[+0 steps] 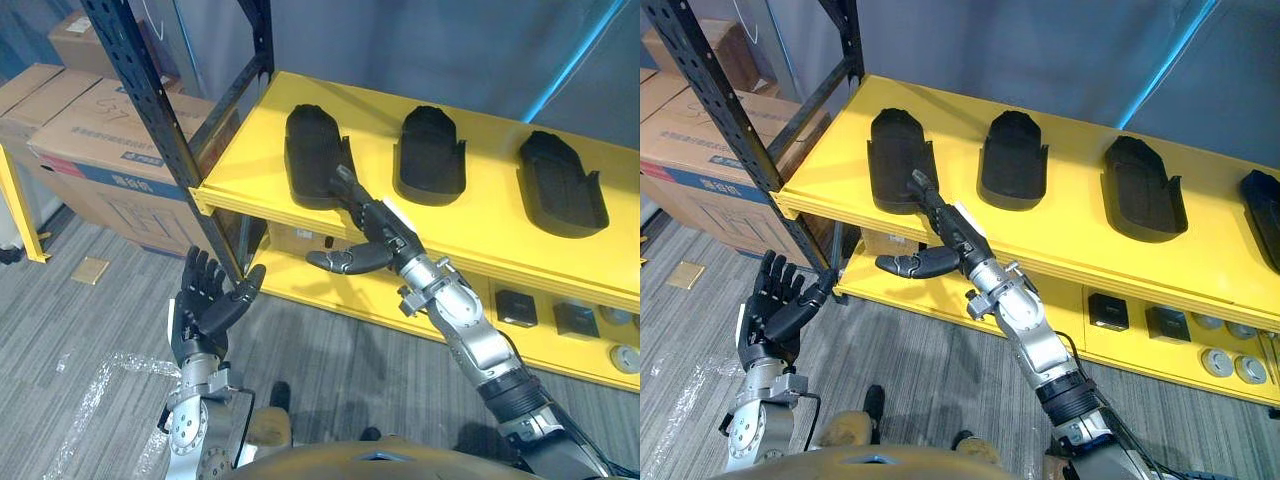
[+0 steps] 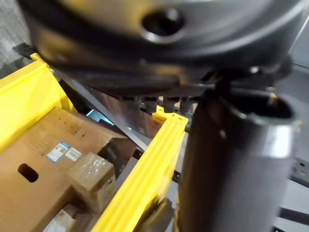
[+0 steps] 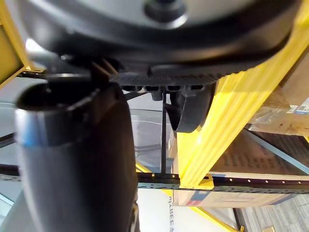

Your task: Walk over and take three plastic housings, then place them on the shelf

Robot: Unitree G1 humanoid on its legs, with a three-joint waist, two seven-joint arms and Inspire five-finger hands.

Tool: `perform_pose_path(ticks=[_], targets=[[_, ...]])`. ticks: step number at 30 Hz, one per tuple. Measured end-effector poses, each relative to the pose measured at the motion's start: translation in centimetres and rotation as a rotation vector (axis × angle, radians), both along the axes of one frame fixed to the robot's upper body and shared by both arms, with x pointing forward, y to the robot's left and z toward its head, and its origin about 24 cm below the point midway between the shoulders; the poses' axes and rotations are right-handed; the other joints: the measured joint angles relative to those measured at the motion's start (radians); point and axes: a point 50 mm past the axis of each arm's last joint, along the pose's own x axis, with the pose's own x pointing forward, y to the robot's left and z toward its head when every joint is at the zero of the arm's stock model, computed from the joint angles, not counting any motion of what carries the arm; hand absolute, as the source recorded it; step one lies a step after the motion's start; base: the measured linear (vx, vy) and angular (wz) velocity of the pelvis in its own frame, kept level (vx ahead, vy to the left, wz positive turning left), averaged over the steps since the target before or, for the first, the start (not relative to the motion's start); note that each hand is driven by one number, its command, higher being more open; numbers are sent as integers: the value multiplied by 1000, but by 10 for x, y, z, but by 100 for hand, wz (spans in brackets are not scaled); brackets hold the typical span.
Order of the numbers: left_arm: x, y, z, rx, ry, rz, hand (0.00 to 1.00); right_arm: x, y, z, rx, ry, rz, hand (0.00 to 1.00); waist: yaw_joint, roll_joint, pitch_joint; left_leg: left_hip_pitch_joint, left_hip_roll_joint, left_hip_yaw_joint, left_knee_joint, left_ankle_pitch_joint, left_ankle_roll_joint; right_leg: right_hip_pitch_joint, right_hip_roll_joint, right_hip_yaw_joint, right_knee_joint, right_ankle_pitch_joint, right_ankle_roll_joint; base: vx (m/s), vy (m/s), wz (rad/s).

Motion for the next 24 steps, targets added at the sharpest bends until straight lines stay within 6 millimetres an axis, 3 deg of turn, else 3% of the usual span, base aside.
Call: perform_pose_path(ticks=[10, 17, 24], targets=[[-1, -3, -3, -5, 12, -10, 100, 0, 5, -5, 15, 20, -2, 100, 3, 2, 1, 0, -6, -12, 2, -1, -1, 3, 0, -6, 1, -1, -1, 0, 0, 2], [0, -12, -4, -24, 12, -43, 100, 11, 11, -5, 79, 11, -77, 100, 14, 24, 15, 7, -9, -28, -2, 3, -1, 15, 0, -22, 3, -4, -5, -16, -1, 6], [0, -13, -4, -25, 11, -49, 100, 22, 18, -5, 109, 11, -141, 100, 25, 24, 15, 6, -14, -44, -9, 11, 1, 20, -2, -41, 2, -4, -5, -5, -1, 5]])
